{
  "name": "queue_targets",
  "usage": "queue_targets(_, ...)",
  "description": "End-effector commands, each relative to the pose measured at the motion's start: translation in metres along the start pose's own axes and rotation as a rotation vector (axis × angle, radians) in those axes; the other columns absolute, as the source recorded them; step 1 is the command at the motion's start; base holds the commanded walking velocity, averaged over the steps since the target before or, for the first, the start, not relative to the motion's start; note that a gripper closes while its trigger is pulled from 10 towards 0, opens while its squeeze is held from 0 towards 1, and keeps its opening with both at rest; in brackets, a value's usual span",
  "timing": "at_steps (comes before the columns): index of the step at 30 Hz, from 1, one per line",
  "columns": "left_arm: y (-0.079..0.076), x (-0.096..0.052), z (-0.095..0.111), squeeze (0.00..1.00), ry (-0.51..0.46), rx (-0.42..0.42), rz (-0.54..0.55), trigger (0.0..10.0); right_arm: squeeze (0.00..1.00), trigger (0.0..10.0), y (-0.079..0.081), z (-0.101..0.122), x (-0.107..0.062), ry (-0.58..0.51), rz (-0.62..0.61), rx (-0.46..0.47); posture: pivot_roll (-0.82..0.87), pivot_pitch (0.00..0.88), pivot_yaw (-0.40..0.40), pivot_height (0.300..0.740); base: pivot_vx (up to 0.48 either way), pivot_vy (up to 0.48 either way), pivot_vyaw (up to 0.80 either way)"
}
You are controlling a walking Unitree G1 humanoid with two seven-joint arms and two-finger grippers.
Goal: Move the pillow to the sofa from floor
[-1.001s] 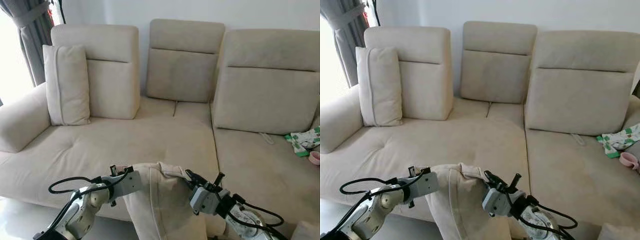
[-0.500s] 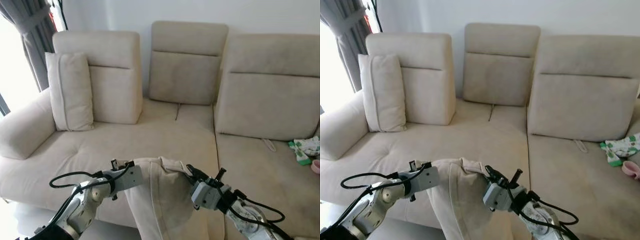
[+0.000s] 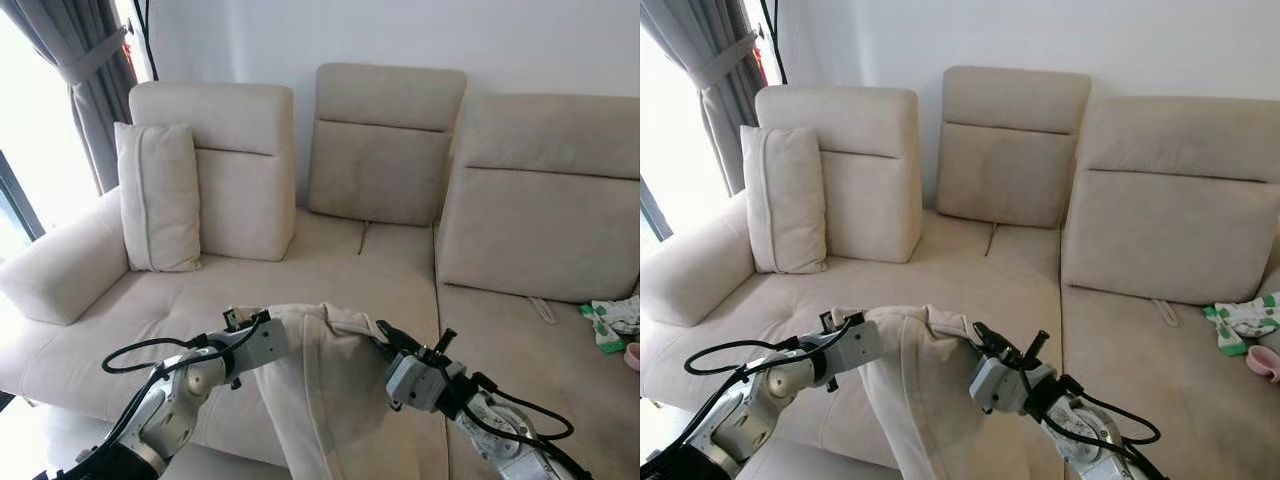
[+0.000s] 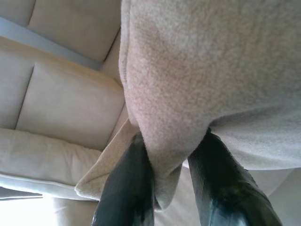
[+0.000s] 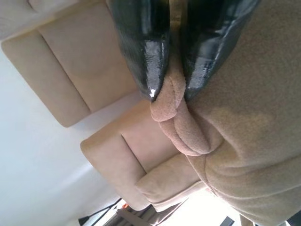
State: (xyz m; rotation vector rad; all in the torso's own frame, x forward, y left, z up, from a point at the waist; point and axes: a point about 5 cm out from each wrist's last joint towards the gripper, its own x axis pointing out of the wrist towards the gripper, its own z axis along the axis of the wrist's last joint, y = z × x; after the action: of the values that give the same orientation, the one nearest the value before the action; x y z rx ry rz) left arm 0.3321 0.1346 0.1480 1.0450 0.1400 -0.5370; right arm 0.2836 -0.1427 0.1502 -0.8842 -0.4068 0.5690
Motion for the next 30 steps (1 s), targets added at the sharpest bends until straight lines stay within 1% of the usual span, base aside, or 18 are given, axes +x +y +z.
queue_targets(1, 0.004, 0.0, 0.012, 0.0, -0.064, -0.009, 0.003, 10.0, 0.0, 10.0, -0.004, 0.016, 0.004, -0.079, -0.03, 0.007, 0.16, 0.0, 0.006, 0.74, 0.0, 0.0, 0.0)
queue_targets(5, 0.006, 0.0, 0.018, 0.0, -0.093, -0.009, 0.003, 10.0, 0.0, 10.0, -0.003, 0.017, 0.002, -0.079, -0.036, 0.025, 0.15, 0.0, 0.011, 0.74, 0.0, 0.0, 0.0)
queue_targets(8, 0.011, 0.0, 0.024, 0.0, -0.132, -0.006, 0.02, 10.0, 0.0, 10.0, -0.003, 0.018, 0.002, -0.079, -0.041, 0.032, 0.15, 0.0, 0.012, 0.74, 0.0, 0.0, 0.0)
queue_targets(25, 0.01, 0.002, 0.031, 0.0, -0.156, 0.004, 0.025, 10.0, 0.0, 10.0, -0.004, 0.019, 0.003, -0.08, -0.046, 0.035, 0.14, 0.0, 0.017, 0.74, 0.0, 0.0, 0.0)
queue_targets(30, 0.01, 0.002, 0.033, 0.0, -0.171, 0.005, 0.025, 10.0, 0.0, 10.0, -0.004, 0.02, 0.004, -0.078, -0.049, 0.036, 0.14, 0.0, 0.019, 0.74, 0.317, 0.0, 0.0)
